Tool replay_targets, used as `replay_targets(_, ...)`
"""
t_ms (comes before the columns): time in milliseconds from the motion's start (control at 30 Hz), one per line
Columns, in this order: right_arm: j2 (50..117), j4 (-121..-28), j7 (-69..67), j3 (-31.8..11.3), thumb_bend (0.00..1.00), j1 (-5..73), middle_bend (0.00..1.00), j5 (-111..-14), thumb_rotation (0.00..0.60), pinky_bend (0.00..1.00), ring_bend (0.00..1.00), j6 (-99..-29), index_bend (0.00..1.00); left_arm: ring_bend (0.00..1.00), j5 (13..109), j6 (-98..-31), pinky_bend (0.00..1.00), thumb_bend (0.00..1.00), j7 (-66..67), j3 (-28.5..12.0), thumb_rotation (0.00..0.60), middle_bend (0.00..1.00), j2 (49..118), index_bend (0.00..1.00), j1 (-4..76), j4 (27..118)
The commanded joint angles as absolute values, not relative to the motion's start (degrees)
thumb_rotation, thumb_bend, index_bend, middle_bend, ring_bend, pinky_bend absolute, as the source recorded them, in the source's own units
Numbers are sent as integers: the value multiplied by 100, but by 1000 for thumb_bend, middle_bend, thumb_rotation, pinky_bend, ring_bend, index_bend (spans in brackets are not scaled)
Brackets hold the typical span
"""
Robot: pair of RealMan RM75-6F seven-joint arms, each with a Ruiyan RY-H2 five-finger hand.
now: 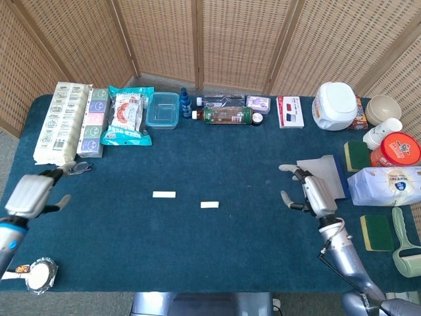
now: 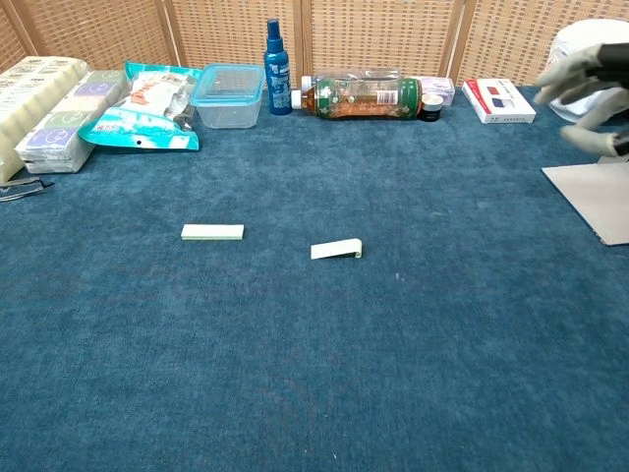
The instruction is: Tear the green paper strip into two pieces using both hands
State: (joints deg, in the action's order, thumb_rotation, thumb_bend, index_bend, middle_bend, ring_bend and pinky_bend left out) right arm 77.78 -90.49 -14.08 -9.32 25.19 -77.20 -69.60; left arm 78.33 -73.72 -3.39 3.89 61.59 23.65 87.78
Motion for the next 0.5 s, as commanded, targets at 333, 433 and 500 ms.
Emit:
replay_targets(333, 7631, -9648, 1366, -461, 434, 1472, 288, -7872, 600, 304, 188, -8675, 272, 349, 8410, -9352, 550, 308, -1257, 556, 600, 331, 6845, 135, 738, 7853)
replay_targets(433, 7603, -9760, 1594, -372, 433, 1303, 289, -7991, 600, 297, 186, -8898, 276, 346, 8517, -9534, 541, 308, -1268, 596, 600, 331, 6925, 135, 538, 7790)
replay_targets(500, 7587, -9826, 1682, -323, 434, 1205, 289, -8056, 600, 297, 186, -9006, 280, 343, 8567, -9626, 533, 307, -1260, 604, 600, 331, 6967, 135, 428, 7771)
